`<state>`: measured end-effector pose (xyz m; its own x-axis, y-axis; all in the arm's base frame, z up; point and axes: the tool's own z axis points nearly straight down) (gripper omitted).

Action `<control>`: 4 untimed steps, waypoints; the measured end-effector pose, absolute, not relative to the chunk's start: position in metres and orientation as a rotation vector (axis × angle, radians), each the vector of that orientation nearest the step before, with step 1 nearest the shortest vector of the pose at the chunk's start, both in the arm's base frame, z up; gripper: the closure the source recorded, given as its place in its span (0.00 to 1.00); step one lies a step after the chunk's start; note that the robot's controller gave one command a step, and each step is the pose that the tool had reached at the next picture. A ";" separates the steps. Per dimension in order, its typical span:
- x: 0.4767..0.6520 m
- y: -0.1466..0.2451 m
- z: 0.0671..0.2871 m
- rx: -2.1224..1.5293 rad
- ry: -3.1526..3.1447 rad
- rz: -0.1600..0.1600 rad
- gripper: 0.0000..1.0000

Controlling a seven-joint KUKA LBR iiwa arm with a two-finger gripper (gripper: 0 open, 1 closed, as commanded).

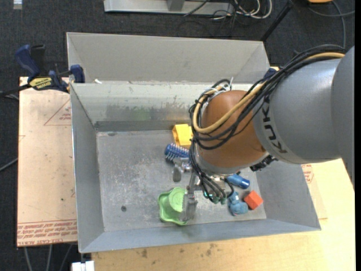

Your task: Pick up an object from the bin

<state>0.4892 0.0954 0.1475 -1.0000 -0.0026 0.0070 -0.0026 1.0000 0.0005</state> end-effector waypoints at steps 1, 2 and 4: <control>0.486 0.101 0.070 0.130 -3.155 -0.005 0.00; 0.480 0.100 0.101 0.333 -3.129 -0.002 0.00; 0.489 0.083 0.072 0.395 -3.136 -0.004 0.00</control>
Offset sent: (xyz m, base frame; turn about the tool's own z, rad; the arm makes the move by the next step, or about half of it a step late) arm -0.0072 0.0048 -0.0775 -0.0830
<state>0.4889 0.0827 0.0722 -0.9685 -0.2482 -0.0194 -0.2482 0.9687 0.0002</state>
